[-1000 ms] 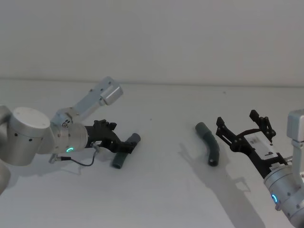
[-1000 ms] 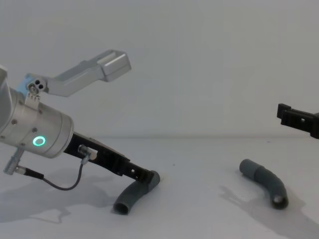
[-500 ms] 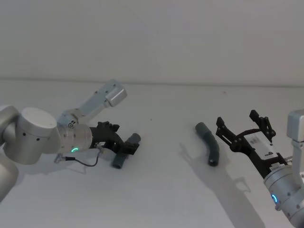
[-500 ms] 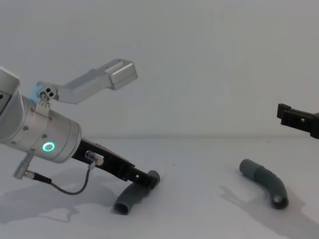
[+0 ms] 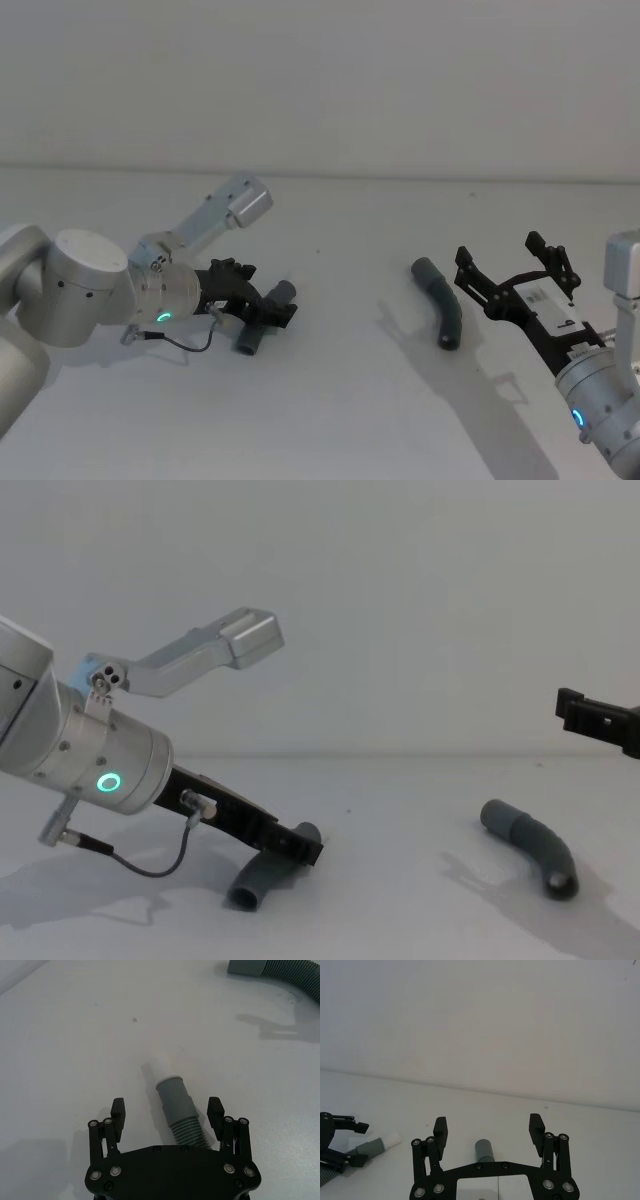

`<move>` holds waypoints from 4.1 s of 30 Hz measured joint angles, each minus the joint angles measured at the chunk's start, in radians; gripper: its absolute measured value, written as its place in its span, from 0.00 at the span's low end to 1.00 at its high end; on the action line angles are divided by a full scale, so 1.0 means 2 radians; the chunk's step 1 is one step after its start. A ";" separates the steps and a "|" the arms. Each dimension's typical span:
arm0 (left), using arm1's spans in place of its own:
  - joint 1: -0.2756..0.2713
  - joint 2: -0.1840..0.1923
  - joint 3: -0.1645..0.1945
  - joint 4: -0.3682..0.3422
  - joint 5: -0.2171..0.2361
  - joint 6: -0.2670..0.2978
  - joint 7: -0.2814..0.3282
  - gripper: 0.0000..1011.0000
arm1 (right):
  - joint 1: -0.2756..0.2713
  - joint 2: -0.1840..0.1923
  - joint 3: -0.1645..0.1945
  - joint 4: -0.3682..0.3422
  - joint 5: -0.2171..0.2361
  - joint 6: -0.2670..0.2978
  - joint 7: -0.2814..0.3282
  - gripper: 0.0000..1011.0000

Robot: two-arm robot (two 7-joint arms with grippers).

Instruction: Use both hands to pick up one end of the pipe from the table, align the ends, and insert them.

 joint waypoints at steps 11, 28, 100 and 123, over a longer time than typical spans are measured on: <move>0.002 -0.004 -0.003 0.003 0.001 0.006 -0.004 0.99 | 0.000 0.000 0.000 0.000 0.000 0.000 0.000 0.99; 0.001 -0.004 0.000 0.007 -0.001 0.014 -0.017 0.72 | 0.000 0.000 0.000 0.000 0.000 0.000 0.000 0.99; 0.001 -0.003 0.002 0.009 -0.003 0.017 -0.022 0.36 | 0.145 0.062 -0.047 0.060 0.016 0.227 0.105 0.99; 0.001 -0.003 0.002 0.009 -0.003 0.017 -0.022 0.36 | 0.208 0.061 -0.084 0.132 -0.008 0.260 0.152 0.99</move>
